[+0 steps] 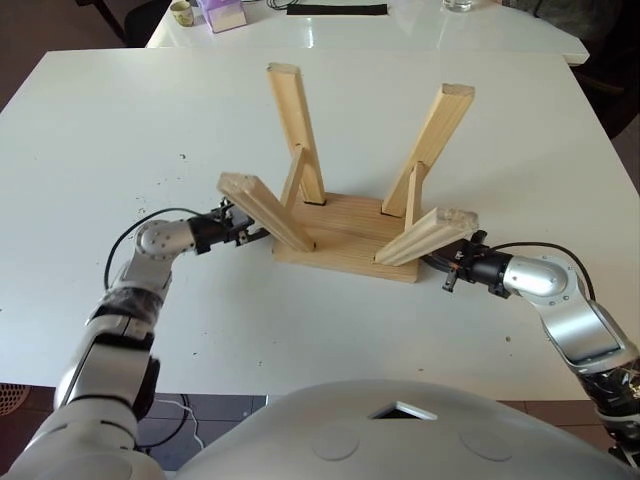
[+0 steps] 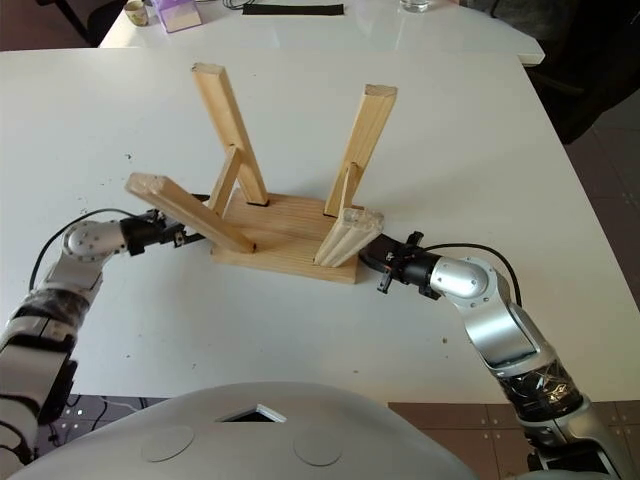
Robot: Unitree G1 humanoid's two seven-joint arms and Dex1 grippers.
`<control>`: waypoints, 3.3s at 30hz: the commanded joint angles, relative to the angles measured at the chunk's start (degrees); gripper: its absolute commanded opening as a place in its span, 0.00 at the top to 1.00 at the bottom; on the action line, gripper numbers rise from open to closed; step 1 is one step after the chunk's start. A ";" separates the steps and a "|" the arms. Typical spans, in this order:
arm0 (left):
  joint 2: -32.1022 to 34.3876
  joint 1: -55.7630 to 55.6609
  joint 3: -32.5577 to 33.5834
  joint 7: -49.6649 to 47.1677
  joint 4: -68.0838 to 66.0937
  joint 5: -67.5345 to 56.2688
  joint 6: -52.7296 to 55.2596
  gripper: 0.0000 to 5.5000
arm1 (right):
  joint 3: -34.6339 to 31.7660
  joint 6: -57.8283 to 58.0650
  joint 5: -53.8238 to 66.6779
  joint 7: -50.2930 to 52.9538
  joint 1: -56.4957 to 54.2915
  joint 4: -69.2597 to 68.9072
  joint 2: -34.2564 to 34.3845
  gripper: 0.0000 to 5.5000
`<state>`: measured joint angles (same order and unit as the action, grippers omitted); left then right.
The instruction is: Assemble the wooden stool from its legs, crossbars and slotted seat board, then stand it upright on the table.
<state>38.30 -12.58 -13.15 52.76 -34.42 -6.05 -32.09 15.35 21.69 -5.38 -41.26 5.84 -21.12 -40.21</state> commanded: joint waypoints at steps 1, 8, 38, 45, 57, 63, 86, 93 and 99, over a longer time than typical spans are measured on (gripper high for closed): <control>-0.02 6.22 -1.66 0.95 4.39 2.44 7.51 0.47 | 0.16 -3.26 1.13 0.74 -2.75 -0.68 3.09 0.77; 4.80 11.21 4.36 -1.36 12.57 0.30 13.38 0.47 | -8.21 -5.45 3.49 -2.15 4.65 -2.93 -3.39 0.77; 18.66 33.03 22.11 8.32 62.95 -32.85 52.26 0.47 | -20.42 7.76 22.74 -11.11 19.86 -34.12 -8.80 0.77; 22.71 34.09 28.24 16.30 65.42 -38.97 60.79 0.47 | -25.53 11.04 28.37 -10.91 18.42 -38.26 -9.86 0.77; 24.17 23.29 28.66 22.93 55.04 -34.60 61.68 0.47 | -32.68 15.63 42.12 -10.08 13.50 -37.28 -14.14 0.77; 20.92 22.83 24.32 18.97 45.52 -19.13 47.44 0.43 | -39.50 12.34 38.05 -10.48 15.18 -24.54 -12.05 0.62; 3.41 13.92 5.11 18.50 20.94 -2.32 12.72 0.31 | -5.96 -12.03 14.31 -16.69 9.33 -0.62 -4.42 0.50; 3.21 12.97 3.13 21.24 19.91 -4.19 12.16 0.49 | -3.60 -13.10 13.84 -16.13 8.01 0.88 -2.72 0.55; 4.03 11.97 3.31 23.11 19.31 -5.17 12.48 0.67 | -4.26 -13.35 14.57 -16.24 8.84 0.70 -3.35 0.73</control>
<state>41.00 -0.20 -9.28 74.74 -14.47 -11.82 -20.38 11.27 8.72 8.84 -57.30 14.59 -20.31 -43.05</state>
